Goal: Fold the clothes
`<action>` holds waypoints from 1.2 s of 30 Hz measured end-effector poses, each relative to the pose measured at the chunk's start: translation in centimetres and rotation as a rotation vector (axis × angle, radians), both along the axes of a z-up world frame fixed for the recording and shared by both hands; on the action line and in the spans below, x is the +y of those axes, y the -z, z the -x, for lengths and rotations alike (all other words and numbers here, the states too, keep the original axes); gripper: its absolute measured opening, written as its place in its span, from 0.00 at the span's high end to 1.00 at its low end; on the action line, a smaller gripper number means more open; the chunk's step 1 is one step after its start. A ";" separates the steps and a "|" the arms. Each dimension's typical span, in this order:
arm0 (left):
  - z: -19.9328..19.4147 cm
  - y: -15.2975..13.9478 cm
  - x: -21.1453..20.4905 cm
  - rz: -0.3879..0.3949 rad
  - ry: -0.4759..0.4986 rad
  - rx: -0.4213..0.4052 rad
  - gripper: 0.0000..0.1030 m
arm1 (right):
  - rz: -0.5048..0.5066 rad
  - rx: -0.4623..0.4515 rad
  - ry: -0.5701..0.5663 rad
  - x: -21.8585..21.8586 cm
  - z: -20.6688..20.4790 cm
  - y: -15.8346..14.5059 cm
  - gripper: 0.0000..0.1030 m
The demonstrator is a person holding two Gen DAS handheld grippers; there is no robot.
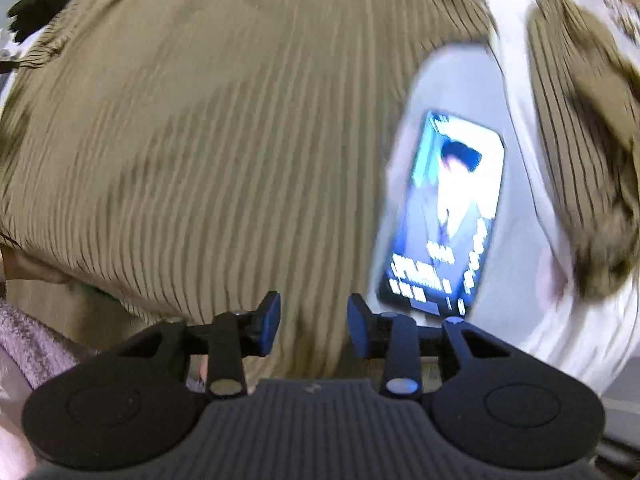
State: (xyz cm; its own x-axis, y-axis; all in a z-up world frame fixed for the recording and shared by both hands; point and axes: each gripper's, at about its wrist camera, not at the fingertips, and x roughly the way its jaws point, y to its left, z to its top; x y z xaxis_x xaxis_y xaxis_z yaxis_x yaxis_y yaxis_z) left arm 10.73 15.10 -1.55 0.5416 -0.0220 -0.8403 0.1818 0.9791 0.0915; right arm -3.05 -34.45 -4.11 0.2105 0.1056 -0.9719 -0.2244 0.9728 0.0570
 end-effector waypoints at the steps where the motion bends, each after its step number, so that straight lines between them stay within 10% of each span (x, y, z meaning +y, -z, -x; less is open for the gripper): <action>1: 0.1 0.1 0.0 -0.007 0.004 0.001 0.62 | -0.003 -0.008 -0.022 0.6 -0.6 -0.2 0.59; 15: -1.9 3.3 -2.2 -0.091 0.116 -0.037 0.53 | -0.107 -0.103 -0.231 10.9 -9.1 -2.5 0.53; 23: -7.2 4.1 0.8 -0.033 -0.050 -0.027 0.54 | -0.117 -0.113 -0.288 14.5 -13.5 -2.4 0.51; 30: -9.8 5.6 2.2 0.052 -0.082 0.052 0.96 | -0.130 -0.119 -0.338 16.8 -16.3 -2.0 0.51; 36: -9.8 1.9 4.1 0.141 -0.131 -0.025 0.99 | -0.115 -0.103 -0.346 17.4 -17.9 -0.9 0.51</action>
State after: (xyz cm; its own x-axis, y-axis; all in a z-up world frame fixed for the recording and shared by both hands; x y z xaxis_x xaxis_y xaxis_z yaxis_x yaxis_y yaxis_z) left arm 20.57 19.25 -3.40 0.5684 -0.0659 -0.8201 0.0510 0.9977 -0.0449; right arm 14.90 -17.04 -3.19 0.2392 0.2947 -0.9252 -0.5493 0.8268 0.1214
